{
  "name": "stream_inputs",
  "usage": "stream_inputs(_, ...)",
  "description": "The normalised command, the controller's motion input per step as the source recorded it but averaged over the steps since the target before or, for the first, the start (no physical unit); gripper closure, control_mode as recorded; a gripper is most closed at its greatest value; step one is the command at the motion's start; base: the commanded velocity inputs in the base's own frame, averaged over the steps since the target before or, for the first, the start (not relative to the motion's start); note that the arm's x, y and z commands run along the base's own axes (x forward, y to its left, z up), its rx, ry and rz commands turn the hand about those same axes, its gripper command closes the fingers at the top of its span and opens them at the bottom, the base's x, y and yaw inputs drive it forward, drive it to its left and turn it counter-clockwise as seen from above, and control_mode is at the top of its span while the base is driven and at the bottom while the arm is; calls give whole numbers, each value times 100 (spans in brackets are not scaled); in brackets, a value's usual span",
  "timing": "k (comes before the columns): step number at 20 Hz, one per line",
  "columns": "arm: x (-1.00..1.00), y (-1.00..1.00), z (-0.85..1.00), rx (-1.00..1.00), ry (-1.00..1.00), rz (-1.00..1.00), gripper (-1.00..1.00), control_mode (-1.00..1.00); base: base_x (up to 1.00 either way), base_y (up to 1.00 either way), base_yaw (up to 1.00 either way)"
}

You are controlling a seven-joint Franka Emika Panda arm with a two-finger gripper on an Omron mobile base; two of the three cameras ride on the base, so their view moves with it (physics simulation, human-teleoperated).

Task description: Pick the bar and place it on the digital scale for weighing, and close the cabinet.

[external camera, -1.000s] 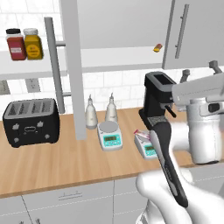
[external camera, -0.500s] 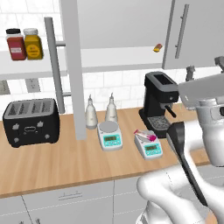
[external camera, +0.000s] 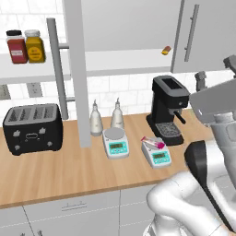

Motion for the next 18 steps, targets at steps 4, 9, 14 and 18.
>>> stream_inputs(4,-100,100,-46,12,0,-6,-100,-100,0,0,0)
stream_inputs(9,-70,100,-57,9,12,-1,-100,-100,0,0,0)
stream_inputs(14,-29,100,-46,18,14,-2,-100,-100,0,0,0)
stream_inputs(18,-5,100,-43,34,4,-1,-100,-100,0,0,0)
